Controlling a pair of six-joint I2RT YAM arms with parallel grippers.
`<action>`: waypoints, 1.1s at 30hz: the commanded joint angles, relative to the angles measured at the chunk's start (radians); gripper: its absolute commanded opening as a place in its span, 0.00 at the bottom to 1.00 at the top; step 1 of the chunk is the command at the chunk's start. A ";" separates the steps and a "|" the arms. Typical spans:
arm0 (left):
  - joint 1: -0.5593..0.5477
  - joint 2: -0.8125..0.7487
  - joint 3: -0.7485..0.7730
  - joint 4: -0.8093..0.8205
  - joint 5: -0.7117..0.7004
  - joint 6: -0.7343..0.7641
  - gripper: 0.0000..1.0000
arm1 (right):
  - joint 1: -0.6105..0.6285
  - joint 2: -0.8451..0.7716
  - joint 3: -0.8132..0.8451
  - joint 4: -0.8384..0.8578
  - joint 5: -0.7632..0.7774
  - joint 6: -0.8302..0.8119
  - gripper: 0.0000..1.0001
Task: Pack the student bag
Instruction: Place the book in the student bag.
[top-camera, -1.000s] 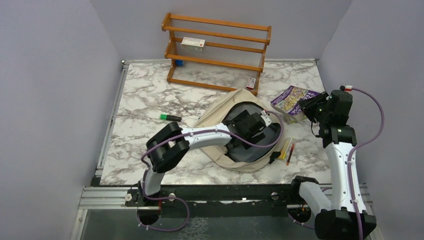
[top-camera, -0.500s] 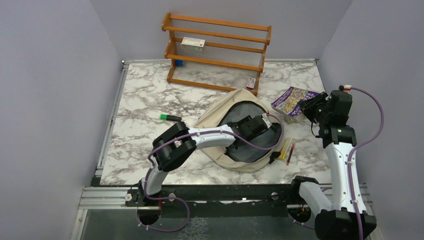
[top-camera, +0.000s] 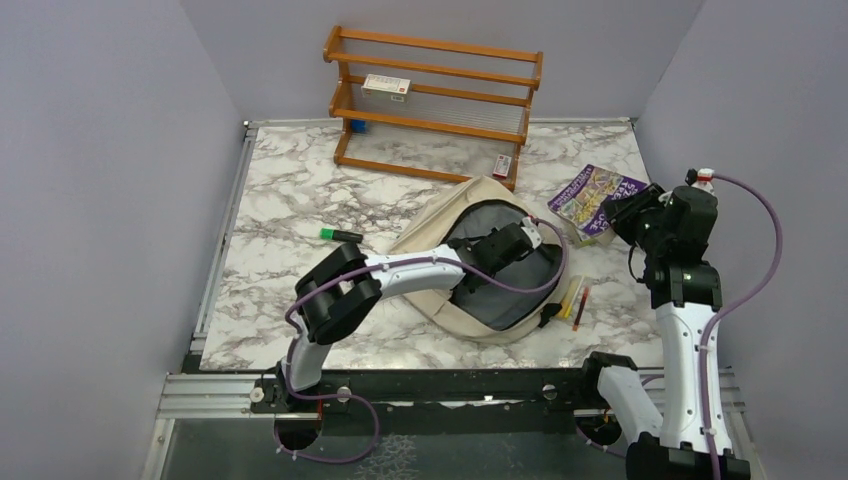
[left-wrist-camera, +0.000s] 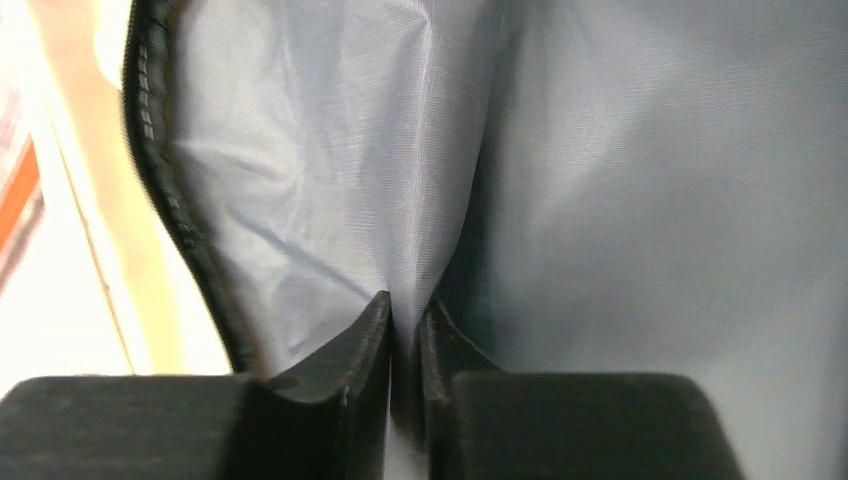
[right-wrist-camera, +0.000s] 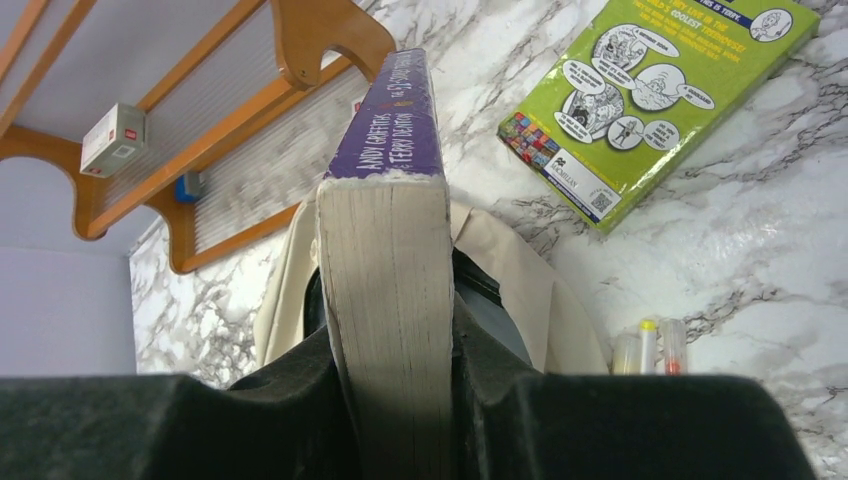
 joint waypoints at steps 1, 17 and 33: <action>0.054 -0.089 0.045 0.046 0.070 -0.049 0.01 | -0.003 -0.034 0.064 -0.006 -0.033 -0.028 0.01; 0.195 -0.186 0.079 0.023 0.326 -0.111 0.00 | 0.003 -0.068 -0.001 -0.057 -0.297 0.150 0.00; 0.200 -0.292 -0.074 0.186 0.240 -0.217 0.00 | 0.102 -0.037 -0.235 0.005 -0.418 0.207 0.01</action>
